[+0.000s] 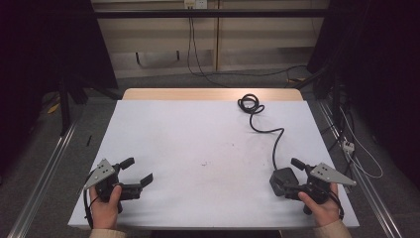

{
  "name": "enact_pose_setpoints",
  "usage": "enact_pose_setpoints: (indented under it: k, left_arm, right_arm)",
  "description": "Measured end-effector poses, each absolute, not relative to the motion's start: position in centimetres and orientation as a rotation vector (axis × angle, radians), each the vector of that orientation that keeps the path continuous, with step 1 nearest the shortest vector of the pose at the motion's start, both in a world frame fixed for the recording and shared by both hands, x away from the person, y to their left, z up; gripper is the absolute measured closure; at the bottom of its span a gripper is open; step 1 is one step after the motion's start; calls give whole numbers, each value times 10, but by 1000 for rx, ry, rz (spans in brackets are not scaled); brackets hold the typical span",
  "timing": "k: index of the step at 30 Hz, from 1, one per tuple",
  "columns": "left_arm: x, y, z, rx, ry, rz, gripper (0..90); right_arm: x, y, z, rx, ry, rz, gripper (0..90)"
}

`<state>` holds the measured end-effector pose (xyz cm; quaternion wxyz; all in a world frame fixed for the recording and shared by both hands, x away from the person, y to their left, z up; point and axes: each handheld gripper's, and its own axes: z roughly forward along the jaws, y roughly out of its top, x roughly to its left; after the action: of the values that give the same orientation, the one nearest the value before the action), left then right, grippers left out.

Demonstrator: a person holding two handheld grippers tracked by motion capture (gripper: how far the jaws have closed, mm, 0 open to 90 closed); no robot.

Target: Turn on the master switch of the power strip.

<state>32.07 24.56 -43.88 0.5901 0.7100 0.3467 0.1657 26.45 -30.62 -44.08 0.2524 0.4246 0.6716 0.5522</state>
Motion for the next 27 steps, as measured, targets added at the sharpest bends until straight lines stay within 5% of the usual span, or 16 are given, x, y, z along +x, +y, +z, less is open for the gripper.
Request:
enact_pose_setpoints:
  k: [27]
  left_arm:
    - [321,245,-439,1652,804,382,34]
  right_arm:
    - [267,-295,-449,1138,1862,1498,82]
